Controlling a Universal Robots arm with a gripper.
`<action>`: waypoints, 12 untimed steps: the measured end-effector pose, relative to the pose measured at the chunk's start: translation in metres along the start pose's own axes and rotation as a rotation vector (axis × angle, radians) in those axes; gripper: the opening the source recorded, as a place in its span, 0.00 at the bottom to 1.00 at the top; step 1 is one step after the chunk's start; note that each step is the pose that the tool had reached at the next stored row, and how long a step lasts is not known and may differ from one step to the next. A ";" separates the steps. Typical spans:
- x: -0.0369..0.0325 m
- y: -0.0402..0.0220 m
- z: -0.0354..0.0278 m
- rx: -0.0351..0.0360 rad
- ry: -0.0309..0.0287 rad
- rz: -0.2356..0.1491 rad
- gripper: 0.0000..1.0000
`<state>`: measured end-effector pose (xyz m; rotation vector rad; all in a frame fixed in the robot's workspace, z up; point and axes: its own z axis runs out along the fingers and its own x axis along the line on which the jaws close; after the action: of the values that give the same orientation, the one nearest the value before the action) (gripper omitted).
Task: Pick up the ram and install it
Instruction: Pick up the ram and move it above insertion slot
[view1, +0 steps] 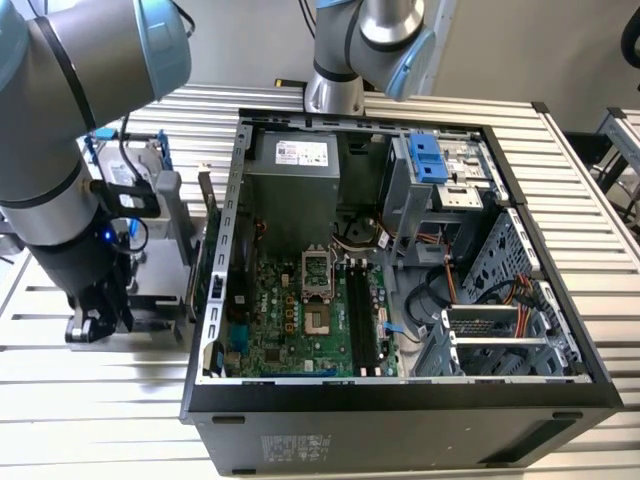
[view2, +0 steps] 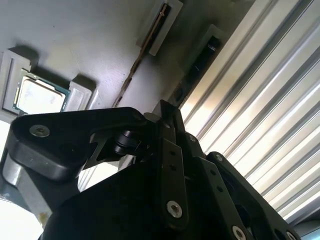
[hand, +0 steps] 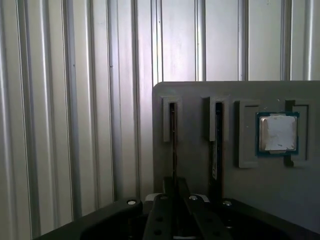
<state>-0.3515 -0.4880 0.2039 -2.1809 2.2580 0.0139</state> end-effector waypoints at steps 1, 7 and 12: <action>0.0000 0.0000 -0.0029 0.0001 -0.0001 0.000 0.00; -0.0002 0.0001 -0.0206 0.0001 0.0000 0.001 0.00; -0.0003 0.0001 -0.0337 0.0001 0.0000 0.002 0.00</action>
<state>-0.3515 -0.4881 0.2376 -2.1783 2.2603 0.0139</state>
